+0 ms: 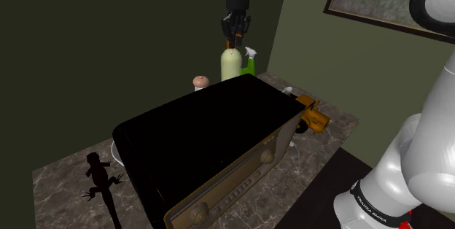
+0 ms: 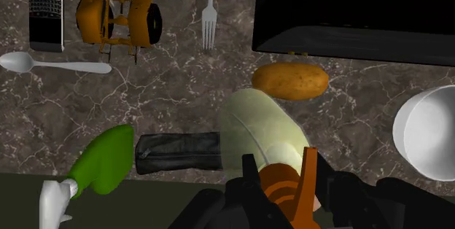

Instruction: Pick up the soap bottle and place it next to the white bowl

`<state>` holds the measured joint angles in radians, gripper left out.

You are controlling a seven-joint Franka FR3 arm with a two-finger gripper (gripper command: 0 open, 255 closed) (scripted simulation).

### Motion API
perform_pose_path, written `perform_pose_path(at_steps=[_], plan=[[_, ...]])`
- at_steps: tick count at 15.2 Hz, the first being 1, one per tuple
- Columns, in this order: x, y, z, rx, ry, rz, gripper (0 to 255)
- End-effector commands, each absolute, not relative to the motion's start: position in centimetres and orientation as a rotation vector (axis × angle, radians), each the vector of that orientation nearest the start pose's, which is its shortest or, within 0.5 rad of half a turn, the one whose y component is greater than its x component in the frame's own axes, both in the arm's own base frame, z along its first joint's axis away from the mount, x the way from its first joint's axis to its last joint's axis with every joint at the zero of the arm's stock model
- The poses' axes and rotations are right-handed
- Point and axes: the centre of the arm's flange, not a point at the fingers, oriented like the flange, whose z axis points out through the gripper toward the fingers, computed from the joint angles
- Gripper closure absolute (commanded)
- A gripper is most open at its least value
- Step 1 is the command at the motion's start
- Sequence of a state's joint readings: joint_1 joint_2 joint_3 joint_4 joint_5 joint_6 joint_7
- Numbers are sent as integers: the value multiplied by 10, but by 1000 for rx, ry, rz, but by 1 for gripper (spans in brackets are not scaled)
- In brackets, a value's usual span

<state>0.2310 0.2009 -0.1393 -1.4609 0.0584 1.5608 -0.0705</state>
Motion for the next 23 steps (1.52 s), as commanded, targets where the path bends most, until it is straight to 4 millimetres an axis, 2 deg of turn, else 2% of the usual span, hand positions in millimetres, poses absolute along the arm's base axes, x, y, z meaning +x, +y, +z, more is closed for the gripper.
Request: perform_pose_path(at_steps=[1,16,23], plan=[[607,101,557,-3098,-248,154,255],[602,298,557,-3098,-248,154,255],[602,298,520,-3098,-248,154,255]])
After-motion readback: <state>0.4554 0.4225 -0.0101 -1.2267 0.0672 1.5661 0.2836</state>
